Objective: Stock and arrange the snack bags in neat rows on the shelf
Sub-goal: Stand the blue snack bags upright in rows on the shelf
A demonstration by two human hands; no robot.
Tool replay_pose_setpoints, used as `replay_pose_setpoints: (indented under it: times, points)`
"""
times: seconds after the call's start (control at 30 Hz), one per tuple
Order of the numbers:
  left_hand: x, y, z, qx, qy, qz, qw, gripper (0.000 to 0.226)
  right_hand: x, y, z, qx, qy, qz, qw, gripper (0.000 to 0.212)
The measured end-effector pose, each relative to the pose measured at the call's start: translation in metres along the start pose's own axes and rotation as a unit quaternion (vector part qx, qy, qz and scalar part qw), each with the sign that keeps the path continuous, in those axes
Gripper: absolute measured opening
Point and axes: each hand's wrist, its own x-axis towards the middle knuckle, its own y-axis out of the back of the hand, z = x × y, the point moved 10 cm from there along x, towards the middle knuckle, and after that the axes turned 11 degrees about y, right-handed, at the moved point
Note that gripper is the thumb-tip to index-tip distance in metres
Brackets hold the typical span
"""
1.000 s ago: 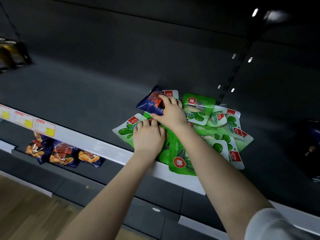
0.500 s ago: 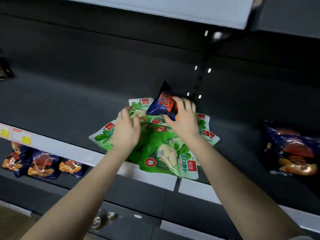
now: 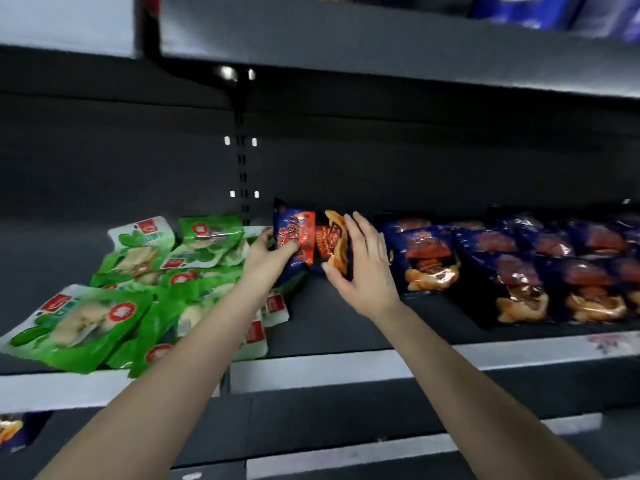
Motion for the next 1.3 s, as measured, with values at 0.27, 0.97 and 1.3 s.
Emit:
replay_pose_setpoints:
  times: [0.27,0.97,1.3]
  points:
    - [-0.016,-0.082,-0.004,0.01,-0.02,-0.077,0.997,0.03,-0.055,0.05,0.081,0.074,-0.193,0.05,0.977,0.081]
    - [-0.032,-0.152,-0.007,0.233,-0.17,-0.126,0.949,0.044,-0.103,0.084,0.13,0.01,-0.283,0.021,0.959,0.072]
    - [-0.014,-0.18,-0.058,0.419,-0.109,-0.104,0.895,0.043,-0.108,0.088,0.163,-0.025,-0.325,0.022,0.945,0.065]
